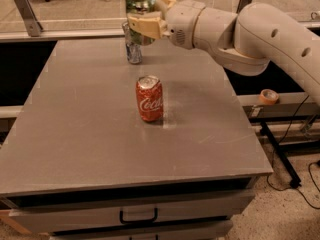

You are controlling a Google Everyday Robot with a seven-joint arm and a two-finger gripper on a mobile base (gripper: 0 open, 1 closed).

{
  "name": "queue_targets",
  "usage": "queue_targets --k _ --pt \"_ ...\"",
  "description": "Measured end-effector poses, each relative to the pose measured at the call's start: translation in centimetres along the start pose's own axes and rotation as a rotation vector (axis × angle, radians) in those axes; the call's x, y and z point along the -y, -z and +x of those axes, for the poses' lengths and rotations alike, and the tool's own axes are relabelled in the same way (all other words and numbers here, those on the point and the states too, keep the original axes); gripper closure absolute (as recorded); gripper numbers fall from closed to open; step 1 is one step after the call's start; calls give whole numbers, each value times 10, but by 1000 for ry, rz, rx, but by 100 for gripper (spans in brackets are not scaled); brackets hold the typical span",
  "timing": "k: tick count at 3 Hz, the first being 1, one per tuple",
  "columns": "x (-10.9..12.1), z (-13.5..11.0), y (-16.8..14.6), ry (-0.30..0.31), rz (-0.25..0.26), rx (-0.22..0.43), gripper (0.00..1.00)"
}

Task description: Move green can near redbull can

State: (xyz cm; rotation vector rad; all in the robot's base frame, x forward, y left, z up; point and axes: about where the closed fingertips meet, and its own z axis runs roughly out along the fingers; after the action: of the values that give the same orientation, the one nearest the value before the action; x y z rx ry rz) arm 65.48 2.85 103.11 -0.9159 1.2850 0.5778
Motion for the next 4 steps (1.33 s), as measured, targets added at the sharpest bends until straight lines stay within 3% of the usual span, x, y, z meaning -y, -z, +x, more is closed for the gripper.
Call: queue_targets --k 1,2,4 --pt "40 10 12 16 23 -47 100" --pt "62 36 24 -2 47 -101 100" --pt "69 86 21 -58 73 -145 100"
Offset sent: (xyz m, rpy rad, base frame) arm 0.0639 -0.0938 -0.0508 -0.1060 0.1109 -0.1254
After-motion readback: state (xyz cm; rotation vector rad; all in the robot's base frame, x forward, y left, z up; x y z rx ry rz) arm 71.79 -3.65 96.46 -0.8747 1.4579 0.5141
